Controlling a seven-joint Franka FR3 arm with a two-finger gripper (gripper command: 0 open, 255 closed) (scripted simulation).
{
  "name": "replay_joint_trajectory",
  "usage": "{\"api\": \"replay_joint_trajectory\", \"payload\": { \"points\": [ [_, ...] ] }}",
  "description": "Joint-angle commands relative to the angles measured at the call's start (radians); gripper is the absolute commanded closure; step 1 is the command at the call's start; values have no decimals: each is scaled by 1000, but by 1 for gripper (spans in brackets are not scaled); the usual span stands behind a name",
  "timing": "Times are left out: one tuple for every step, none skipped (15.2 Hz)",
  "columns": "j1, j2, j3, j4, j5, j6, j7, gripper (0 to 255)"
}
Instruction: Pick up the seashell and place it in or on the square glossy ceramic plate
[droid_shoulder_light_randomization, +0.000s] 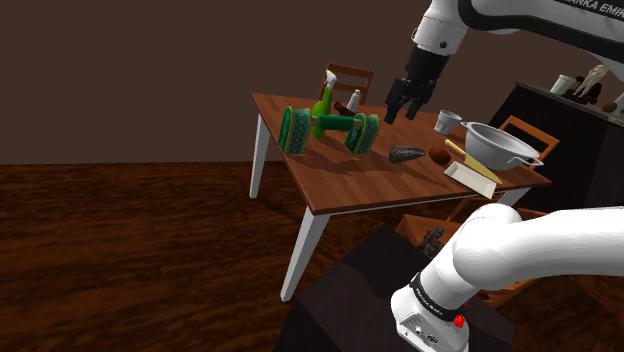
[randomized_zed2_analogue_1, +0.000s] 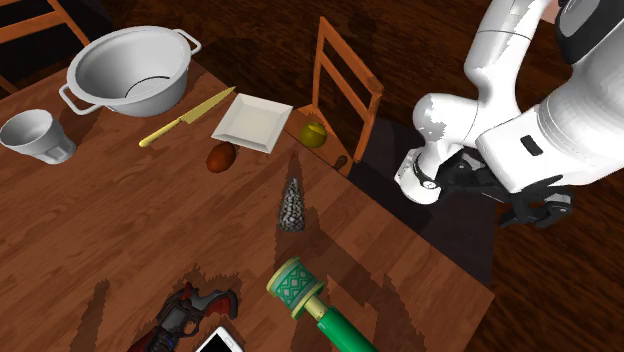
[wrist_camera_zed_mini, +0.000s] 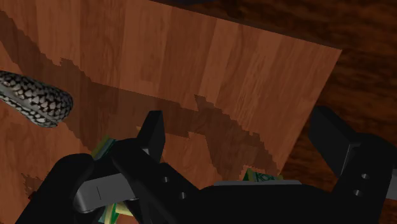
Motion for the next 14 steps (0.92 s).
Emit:
{"api": "replay_joint_trajectory", "payload": {
  "points": [
    [0,0,0,0,0,0,0,0],
    [-4,0,-19,-18,-15,16,-27,0],
    [-9,0,-39,-34,-31,33,-53,0],
    [-13,3,-59,-49,-47,51,-79,0],
    [-17,6,-79,-63,-62,69,-105,0],
    [-22,12,-99,-75,-78,87,-131,0],
    [-27,18,-119,-87,-94,106,-157,0],
    [-32,26,-140,-97,-109,125,-183,0],
    [-37,36,-161,-105,-124,145,-208,0],
    [-42,47,-181,-113,-139,165,-233,0],
    [-46,60,-202,-119,-153,186,-259,0],
    [-51,74,-223,-124,-167,207,-284,0],
    [-55,90,-244,-127,-180,228,-309,0],
    [-59,107,-266,-129,-193,250,-334,0]
  ]
}}
